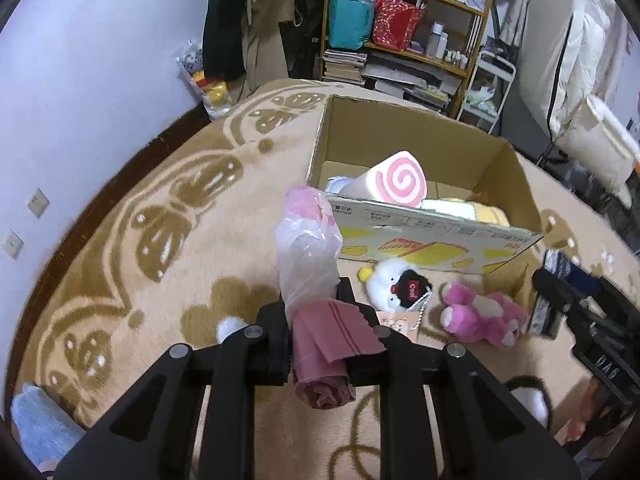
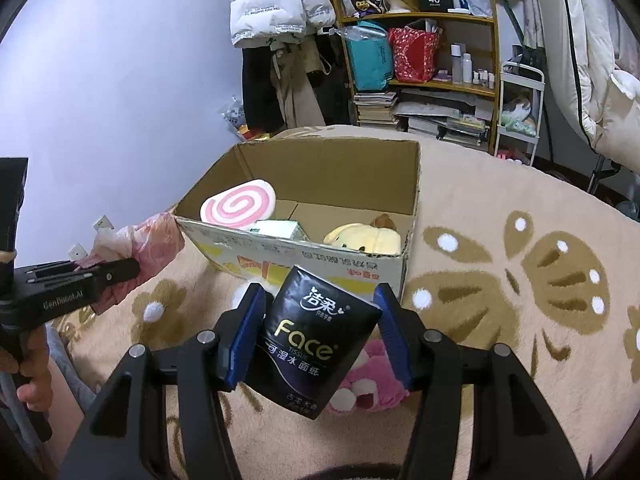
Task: Organize soft objects
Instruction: 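Carry both held items over the box and release them inside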
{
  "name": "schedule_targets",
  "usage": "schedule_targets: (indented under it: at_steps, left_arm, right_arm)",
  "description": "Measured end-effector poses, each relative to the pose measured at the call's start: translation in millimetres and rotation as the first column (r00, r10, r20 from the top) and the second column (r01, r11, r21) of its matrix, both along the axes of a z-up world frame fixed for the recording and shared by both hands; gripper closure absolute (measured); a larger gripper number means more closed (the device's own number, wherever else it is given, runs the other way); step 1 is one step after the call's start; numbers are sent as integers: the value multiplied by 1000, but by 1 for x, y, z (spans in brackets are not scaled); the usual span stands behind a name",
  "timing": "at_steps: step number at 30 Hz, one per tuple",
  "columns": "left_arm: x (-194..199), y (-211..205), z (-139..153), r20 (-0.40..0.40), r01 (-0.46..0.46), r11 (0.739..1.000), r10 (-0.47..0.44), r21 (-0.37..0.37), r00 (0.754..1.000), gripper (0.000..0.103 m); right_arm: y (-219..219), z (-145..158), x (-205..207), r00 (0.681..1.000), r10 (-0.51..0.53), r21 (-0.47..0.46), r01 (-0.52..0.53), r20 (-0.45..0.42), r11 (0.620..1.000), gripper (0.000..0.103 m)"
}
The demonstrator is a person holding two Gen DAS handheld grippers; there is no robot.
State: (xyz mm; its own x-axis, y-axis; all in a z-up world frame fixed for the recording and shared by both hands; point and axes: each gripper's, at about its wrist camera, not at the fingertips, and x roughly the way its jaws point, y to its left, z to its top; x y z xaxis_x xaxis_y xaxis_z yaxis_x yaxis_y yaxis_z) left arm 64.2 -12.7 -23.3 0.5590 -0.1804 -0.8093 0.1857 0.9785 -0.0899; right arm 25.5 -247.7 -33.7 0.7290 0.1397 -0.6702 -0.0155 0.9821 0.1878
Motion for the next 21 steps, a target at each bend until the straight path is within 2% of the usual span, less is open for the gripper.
schedule_targets:
  at_steps: [3,9,21]
  left_arm:
    - [2,4,-1,-12,-2,1000,1,-29,1000,85]
    - [-1,4,4,10,4,1000,-4,-21,1000,85]
    - [-21,10,47,171,-3,1000,7,-28,985,86]
  right_arm:
    - [2,-2,1,1000,11,2,-11,-5,1000,44]
    - [4,-5,0,1000,20,4,-20,-5,1000,44]
    - [-7,16,-1,998,-6,20,5,61,1000,44]
